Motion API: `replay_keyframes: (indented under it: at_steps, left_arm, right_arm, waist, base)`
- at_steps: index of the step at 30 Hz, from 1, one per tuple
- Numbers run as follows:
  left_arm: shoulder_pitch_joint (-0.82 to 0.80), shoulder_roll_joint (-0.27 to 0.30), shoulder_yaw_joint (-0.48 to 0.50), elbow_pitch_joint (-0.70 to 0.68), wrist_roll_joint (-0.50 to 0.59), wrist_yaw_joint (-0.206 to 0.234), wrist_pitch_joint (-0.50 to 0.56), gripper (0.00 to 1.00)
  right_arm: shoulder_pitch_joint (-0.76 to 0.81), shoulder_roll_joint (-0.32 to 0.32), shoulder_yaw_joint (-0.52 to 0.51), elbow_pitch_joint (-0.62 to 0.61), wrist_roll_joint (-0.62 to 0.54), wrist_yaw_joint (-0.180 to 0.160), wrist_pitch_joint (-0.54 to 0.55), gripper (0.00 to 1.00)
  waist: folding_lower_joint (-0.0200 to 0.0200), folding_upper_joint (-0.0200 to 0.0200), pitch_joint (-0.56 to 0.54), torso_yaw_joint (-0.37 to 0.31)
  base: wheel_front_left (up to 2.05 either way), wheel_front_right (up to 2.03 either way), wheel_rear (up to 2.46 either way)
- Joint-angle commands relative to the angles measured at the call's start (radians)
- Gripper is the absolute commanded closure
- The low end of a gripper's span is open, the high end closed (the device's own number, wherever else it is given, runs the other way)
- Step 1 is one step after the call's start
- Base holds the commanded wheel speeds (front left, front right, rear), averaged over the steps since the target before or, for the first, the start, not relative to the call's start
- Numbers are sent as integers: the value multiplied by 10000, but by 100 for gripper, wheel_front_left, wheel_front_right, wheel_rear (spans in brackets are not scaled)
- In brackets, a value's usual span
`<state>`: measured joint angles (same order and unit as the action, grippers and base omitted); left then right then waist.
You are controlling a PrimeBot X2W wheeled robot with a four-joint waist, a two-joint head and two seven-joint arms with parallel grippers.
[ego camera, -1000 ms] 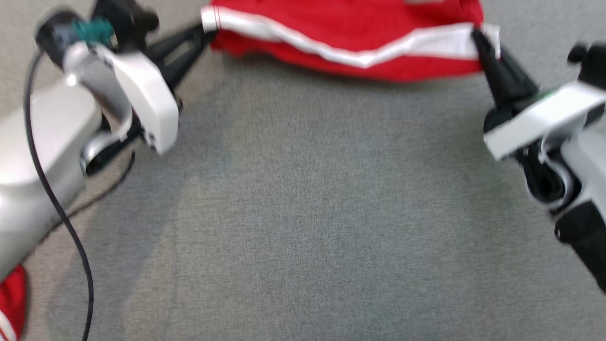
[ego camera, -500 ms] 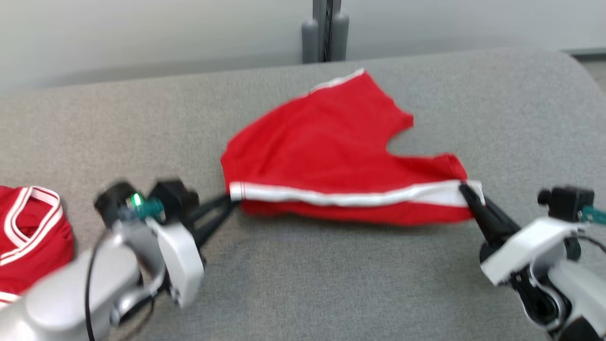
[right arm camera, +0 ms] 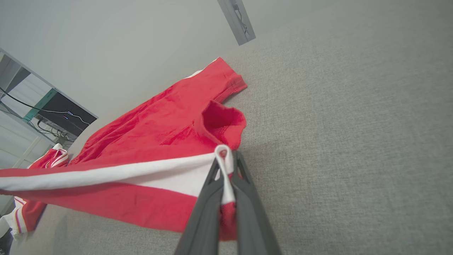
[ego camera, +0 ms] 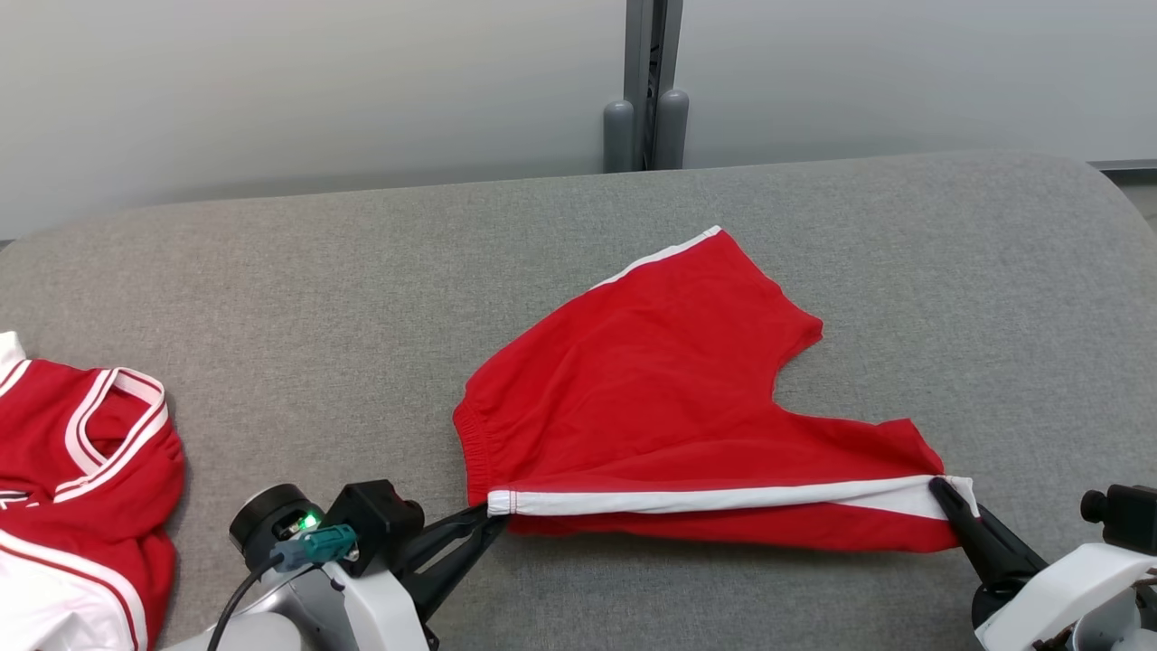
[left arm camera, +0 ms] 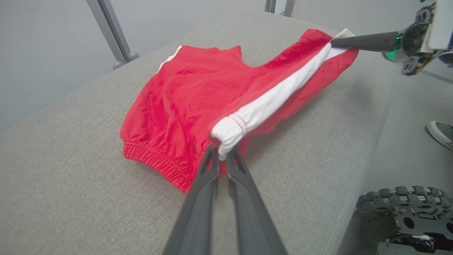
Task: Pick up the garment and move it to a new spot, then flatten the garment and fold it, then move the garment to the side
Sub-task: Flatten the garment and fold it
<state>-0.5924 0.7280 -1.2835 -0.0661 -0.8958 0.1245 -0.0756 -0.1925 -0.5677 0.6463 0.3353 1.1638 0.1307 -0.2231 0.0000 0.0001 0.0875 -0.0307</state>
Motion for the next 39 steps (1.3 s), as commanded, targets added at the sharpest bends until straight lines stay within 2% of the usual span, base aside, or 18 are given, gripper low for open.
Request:
replay_keyframes:
  at_steps: [1, 19, 24, 26, 31, 34, 39]
  left_arm:
    - [141, 20, 34, -45, 84, 71, -2, 100]
    - [-252, -136, 256, 117, -90, -100, 112, 100]
    - [-687, -307, 562, 547, -387, -395, 142, 100]
    - [-1016, -474, 780, 953, -639, -637, 167, 100]
    - [-1639, -863, 981, 1781, -963, -1050, 454, 100]
    - [-1975, -1084, 1097, 2235, -1137, -1106, 722, 100]
    - [-2330, -1426, 1323, 2703, -1445, -932, 994, 100]
  right_arm:
    - [177, -15, -198, -72, -157, 4, 114, 100]
    - [966, 992, -2628, -1133, -2021, 4, 2023, 100]
    - [374, 1348, -3337, -1376, -2552, 4, 2748, 100]
    - [-173, 1542, -3736, -1430, -2742, 4, 3211, 100]
    - [-1216, 1646, -4197, -1350, -3079, 4, 3936, 100]
    - [-1820, 1657, -4329, -1274, -3224, 4, 4400, 100]
    - [-2606, 1697, -4305, -1096, -3349, 4, 5010, 100]
  waist:
    - [0, -1, -28, 15]
    - [0, -1, 105, 95]
    - [0, -1, 564, 91]
    - [0, -1, 959, 140]
    - [0, -1, 1641, 320]
    - [0, -1, 2030, 430]
    - [0, -1, 2451, 594]
  base:
    - [0, 0, 0]
    - [0, 0, 0]
    - [0, 0, 0]
    - [0, 0, 0]
    - [0, 0, 0]
    - [0, 0, 0]
    - [0, 0, 0]
